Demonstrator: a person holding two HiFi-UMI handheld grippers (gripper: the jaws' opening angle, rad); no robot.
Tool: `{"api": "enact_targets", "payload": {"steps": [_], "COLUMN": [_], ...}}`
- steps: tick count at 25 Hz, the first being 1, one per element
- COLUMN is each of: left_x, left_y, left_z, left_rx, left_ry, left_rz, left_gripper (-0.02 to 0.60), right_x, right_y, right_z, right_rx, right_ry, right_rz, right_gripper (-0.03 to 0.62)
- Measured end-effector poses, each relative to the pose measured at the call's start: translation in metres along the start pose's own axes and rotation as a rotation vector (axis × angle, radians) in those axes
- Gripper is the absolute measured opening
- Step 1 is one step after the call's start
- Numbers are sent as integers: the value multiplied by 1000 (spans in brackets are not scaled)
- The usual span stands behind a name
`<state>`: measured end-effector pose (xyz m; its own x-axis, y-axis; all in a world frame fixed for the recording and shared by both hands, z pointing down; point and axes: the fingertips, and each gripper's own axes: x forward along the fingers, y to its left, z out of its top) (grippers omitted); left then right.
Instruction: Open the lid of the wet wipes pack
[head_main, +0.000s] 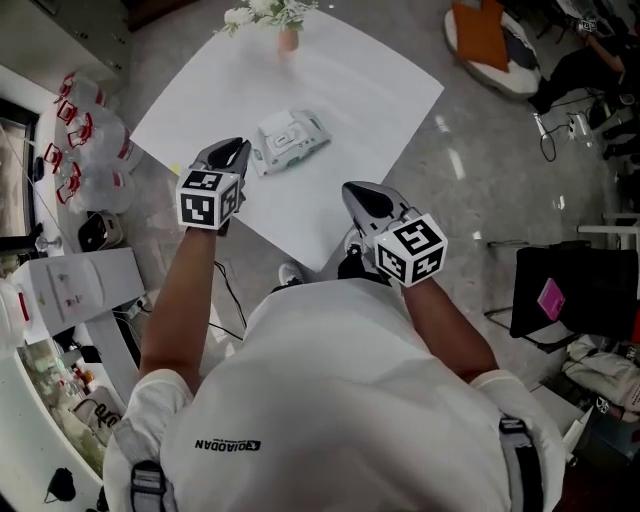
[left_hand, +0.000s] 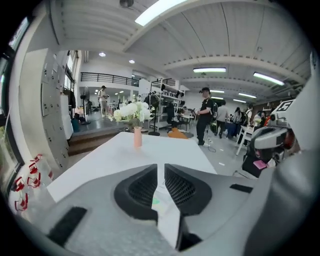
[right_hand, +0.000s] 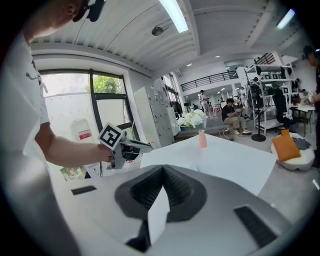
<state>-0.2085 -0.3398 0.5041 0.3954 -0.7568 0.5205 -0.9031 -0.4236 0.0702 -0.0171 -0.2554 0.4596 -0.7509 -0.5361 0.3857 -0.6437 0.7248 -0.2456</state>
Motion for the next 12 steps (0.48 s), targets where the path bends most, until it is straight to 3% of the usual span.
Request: {"api": "enact_targets", "payload": {"steps": [5, 12], "left_x": [-56, -105], "left_y": [-32, -57], "left_z": [-4, -23], "left_rx": [-63, -55], "left_ry": [-102, -132], "left_rz": [-17, -37], "left_gripper": [29, 21], "right_x": [6, 13], "right_y": [24, 51], "right_z": [0, 9], "right_rx": [-15, -22], "right_ry": [-1, -20], "right_rz": [40, 67], "right_gripper": [6, 6]}}
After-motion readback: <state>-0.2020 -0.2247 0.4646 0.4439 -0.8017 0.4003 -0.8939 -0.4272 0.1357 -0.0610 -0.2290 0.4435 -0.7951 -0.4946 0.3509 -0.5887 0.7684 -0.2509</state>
